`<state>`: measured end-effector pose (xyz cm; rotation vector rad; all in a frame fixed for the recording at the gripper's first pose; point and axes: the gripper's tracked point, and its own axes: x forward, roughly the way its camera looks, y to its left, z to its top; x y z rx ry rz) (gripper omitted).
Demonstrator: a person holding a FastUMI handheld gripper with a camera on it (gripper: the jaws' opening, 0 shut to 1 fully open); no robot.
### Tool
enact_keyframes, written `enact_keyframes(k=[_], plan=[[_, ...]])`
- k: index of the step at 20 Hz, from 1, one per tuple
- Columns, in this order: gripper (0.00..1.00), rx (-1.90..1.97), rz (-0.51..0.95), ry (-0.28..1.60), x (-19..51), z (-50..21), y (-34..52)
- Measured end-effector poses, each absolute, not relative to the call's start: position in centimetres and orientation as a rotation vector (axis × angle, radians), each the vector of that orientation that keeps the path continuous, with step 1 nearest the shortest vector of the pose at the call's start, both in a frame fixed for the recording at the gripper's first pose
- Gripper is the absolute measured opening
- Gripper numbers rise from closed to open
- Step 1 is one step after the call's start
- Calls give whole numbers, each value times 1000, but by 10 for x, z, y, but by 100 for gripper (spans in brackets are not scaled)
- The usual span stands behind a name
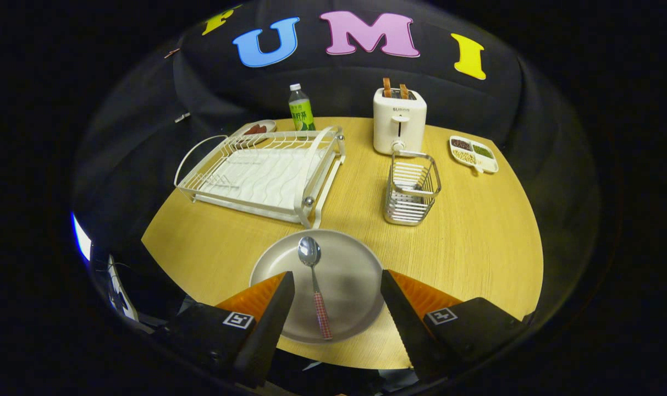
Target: Take the plate from the dish rack, then take the spoon from the basket and place it into the plate.
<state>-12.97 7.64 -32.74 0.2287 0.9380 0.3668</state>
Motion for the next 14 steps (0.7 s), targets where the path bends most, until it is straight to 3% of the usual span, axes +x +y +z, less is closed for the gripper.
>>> enact_keyframes(k=[14], plan=[[96,184,269,416,-29,-95,22]])
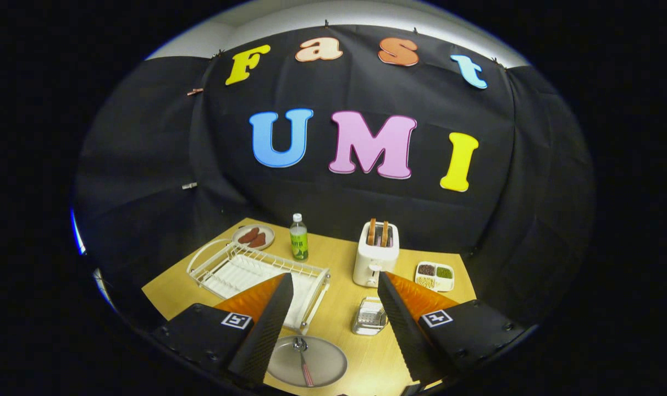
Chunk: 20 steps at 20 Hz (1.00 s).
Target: Take the plate from the dish rack, then take the spoon from the basket and place it into the plate.
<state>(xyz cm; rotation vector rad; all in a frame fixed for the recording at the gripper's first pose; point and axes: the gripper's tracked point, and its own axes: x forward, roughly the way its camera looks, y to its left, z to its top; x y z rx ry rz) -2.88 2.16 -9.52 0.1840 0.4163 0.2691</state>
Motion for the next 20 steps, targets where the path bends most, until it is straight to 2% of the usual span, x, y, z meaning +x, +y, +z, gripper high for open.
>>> enact_keyframes(k=[12,20], plan=[[96,166,109,152,-13,20,-28],[98,136,98,140,-9,23,-28]])
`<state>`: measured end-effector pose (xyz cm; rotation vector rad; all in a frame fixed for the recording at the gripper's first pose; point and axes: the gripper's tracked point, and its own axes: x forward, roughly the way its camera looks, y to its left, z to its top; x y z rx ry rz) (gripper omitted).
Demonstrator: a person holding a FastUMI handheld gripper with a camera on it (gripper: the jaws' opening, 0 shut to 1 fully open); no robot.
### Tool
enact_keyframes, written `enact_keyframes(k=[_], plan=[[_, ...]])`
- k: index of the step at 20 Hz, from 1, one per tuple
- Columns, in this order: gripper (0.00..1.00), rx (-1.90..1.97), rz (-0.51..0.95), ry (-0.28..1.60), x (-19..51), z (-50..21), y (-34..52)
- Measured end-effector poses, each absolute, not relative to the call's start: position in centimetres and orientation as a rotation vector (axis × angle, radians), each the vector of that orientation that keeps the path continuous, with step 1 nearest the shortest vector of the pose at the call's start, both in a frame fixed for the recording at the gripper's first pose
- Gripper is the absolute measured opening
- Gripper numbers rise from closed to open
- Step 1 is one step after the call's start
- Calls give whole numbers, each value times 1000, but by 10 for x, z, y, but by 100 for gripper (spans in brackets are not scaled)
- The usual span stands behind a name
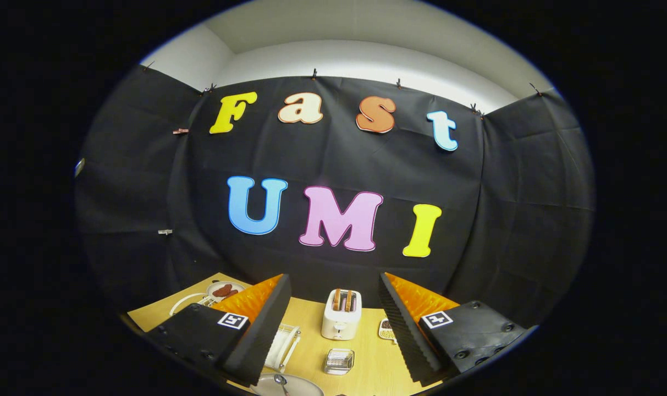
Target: Take the plate from the dish rack, then take the spoon from the basket and place it into the plate.
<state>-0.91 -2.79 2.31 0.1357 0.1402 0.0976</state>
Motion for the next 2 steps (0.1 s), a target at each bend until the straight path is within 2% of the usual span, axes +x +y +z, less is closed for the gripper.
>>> enact_keyframes(k=[2], plan=[[98,134,99,145,-8,22,-27]])
